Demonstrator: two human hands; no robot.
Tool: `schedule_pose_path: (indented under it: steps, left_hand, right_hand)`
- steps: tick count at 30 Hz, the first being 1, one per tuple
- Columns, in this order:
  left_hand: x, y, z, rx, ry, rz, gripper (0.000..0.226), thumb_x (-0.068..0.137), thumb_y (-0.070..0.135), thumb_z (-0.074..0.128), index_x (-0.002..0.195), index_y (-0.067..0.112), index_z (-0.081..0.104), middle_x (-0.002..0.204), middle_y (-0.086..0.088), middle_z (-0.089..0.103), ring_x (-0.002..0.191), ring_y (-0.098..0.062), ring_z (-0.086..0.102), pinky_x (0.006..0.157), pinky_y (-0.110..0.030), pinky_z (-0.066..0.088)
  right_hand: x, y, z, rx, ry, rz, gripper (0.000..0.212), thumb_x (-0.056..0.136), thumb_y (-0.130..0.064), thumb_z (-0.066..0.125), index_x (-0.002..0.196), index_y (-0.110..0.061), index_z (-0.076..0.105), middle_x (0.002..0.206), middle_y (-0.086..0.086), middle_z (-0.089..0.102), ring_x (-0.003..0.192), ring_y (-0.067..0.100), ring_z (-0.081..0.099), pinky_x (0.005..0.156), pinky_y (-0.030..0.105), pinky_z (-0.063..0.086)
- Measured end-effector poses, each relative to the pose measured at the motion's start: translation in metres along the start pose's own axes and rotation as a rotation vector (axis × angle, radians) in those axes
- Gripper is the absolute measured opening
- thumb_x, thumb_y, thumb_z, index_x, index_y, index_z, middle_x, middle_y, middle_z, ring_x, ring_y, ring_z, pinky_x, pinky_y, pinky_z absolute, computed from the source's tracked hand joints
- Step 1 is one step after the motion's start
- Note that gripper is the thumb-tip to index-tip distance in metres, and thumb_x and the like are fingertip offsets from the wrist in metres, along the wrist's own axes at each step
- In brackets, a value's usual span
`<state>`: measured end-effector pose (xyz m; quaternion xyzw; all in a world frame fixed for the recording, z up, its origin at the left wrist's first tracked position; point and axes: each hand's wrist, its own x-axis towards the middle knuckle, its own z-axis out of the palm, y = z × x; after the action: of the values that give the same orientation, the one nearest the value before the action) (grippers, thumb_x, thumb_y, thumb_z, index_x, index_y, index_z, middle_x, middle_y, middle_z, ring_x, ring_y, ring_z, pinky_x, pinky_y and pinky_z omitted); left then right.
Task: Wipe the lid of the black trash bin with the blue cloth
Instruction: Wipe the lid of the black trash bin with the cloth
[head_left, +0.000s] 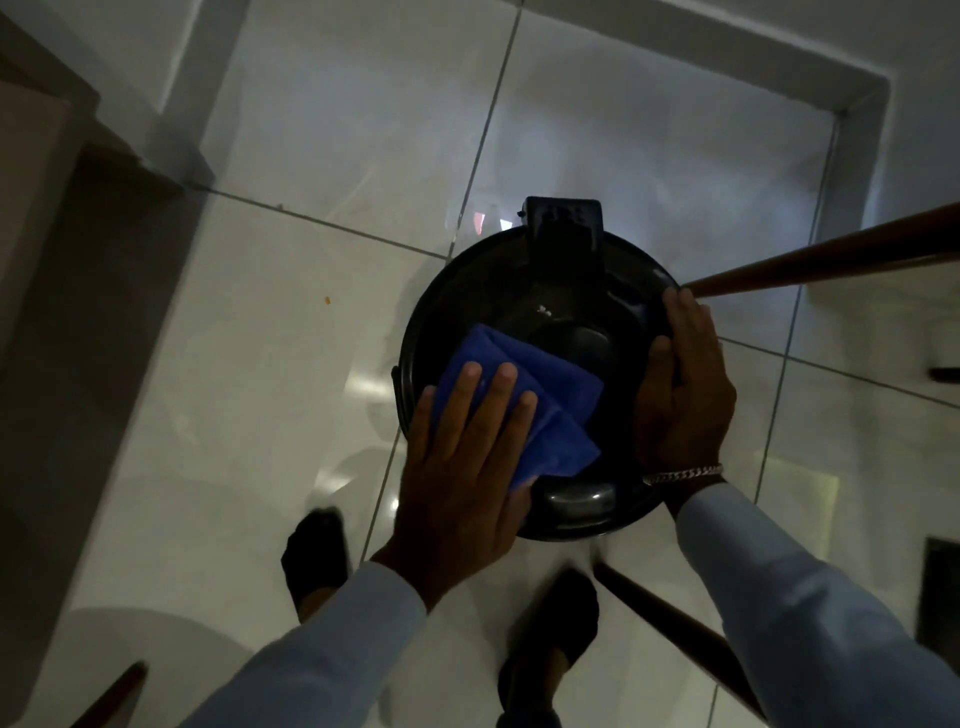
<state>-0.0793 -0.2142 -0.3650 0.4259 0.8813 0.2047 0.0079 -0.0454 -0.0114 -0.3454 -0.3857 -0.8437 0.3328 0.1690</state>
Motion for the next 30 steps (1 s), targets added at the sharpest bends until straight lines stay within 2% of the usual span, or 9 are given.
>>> schedule_pose_path:
  steps: [4,7,11,14,19,26,28,30]
  left_hand:
    - [0.015,0.018,-0.003,-0.107,0.047,-0.209,0.065,0.096,0.041,0.036,0.151,0.009,0.021,0.16,-0.014,0.021,0.15,-0.034,0.013,0.121,-0.055,0.013]
    - [0.032,0.026,-0.006,-0.158,0.068,-0.301,0.078,0.093,0.048,0.039,0.152,0.005,0.012,0.162,-0.016,0.015,0.151,-0.033,0.009,0.121,-0.055,0.012]
    - [0.058,0.029,-0.015,-0.11,-0.031,-0.257,0.087,0.09,0.064,0.032,0.152,0.007,0.014,0.163,-0.013,0.012,0.152,-0.029,0.006,0.119,-0.058,0.014]
    - [0.078,0.022,-0.018,-0.012,-0.125,-0.233,0.088,0.09,0.065,0.034,0.153,0.007,0.012,0.164,-0.013,0.011,0.152,-0.028,0.004,0.119,-0.058,0.015]
    - [0.097,0.009,-0.014,0.072,-0.234,-0.037,0.079,0.093,0.054,0.034,0.153,0.007,0.013,0.163,-0.013,0.013,0.151,-0.03,0.006,0.118,-0.058,0.016]
    - [0.088,-0.053,-0.031,0.103,-0.36,0.562,0.073,0.096,0.055,0.034,0.152,0.011,0.021,0.162,-0.009,0.02,0.151,-0.027,0.011,0.121,-0.054,0.016]
    - [0.093,-0.063,-0.034,0.094,-0.366,0.603,0.072,0.095,0.055,0.036,0.151,0.012,0.025,0.161,-0.007,0.023,0.151,-0.025,0.014,0.121,-0.052,0.017]
    - [0.092,-0.056,-0.034,0.061,-0.317,0.486,0.068,0.094,0.051,0.038,0.149,0.011,0.032,0.158,-0.007,0.03,0.149,-0.026,0.02,0.119,-0.053,0.023]
  right_hand:
    - [0.0,-0.002,0.0,-0.007,-0.001,-0.003,0.044,0.095,-0.021,0.036,0.137,-0.007,0.042,0.146,0.017,0.043,0.139,0.023,0.032,0.115,0.052,0.03]
    - [0.0,0.0,0.002,-0.008,0.011,-0.004,0.044,0.095,-0.022,0.037,0.137,-0.007,0.043,0.146,0.016,0.043,0.138,0.018,0.03,0.116,0.052,0.03]
    - [-0.001,0.002,0.004,-0.028,0.023,-0.026,0.044,0.096,-0.021,0.037,0.137,-0.006,0.042,0.145,0.017,0.044,0.137,0.017,0.029,0.115,0.053,0.03]
    - [0.001,0.004,0.004,-0.056,0.019,-0.042,0.044,0.096,-0.021,0.036,0.137,-0.007,0.042,0.145,0.016,0.044,0.137,0.016,0.029,0.115,0.052,0.031]
    - [0.002,0.005,0.004,-0.088,0.009,-0.044,0.044,0.095,-0.019,0.038,0.138,-0.01,0.041,0.146,0.014,0.044,0.139,0.02,0.031,0.114,0.053,0.031]
    - [0.003,0.004,0.002,-0.047,0.003,-0.024,0.045,0.093,-0.019,0.04,0.137,-0.01,0.042,0.145,0.015,0.044,0.139,0.027,0.035,0.115,0.054,0.029]
    - [0.003,0.005,0.003,-0.074,0.015,-0.039,0.044,0.094,-0.02,0.04,0.137,-0.009,0.042,0.145,0.015,0.045,0.139,0.028,0.036,0.115,0.052,0.03]
    - [0.002,0.006,0.004,-0.103,0.018,-0.052,0.045,0.095,-0.026,0.038,0.137,-0.011,0.041,0.145,0.015,0.045,0.139,0.027,0.036,0.115,0.049,0.031]
